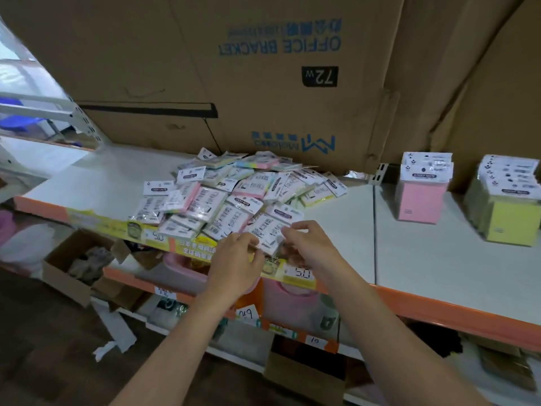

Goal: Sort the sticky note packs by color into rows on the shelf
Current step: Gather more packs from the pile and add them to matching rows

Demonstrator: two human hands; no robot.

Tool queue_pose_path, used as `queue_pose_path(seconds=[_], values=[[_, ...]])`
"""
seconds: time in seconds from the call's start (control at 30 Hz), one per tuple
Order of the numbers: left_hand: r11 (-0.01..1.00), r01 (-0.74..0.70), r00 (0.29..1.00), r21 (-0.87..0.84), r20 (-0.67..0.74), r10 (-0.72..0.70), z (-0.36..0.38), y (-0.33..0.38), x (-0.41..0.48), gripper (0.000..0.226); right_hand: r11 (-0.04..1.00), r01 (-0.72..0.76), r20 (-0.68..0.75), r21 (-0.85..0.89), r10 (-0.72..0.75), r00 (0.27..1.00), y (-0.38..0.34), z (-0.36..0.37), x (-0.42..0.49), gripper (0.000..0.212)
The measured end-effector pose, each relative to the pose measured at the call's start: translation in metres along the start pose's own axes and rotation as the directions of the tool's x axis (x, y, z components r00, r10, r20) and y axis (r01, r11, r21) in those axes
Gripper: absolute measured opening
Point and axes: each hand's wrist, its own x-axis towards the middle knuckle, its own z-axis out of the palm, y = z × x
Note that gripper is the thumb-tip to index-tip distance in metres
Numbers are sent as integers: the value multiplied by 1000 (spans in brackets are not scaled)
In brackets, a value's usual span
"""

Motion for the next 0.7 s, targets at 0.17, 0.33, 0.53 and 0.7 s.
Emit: queue_pose_path(seconds=[0.17, 0.33, 0.53, 0.7], values=[[977, -162, 982, -135, 72, 173, -3, 7, 5, 13, 1000, 16, -165, 27, -11, 986, -5, -5, 12, 23], [951, -203, 976, -234, 26, 215, -26, -4, 55, 9, 990, 137, -378, -19, -134, 916, -12, -25, 11, 29], [930, -362, 931, -61, -75, 358, -38, -7, 144, 23, 957, 282, -555, 72, -196, 809, -32, -18, 23, 32], [842, -452, 892, 294, 124, 436, -40, -12, 213, 47, 969, 228, -516, 92, -149, 844, -56, -2, 36, 18]])
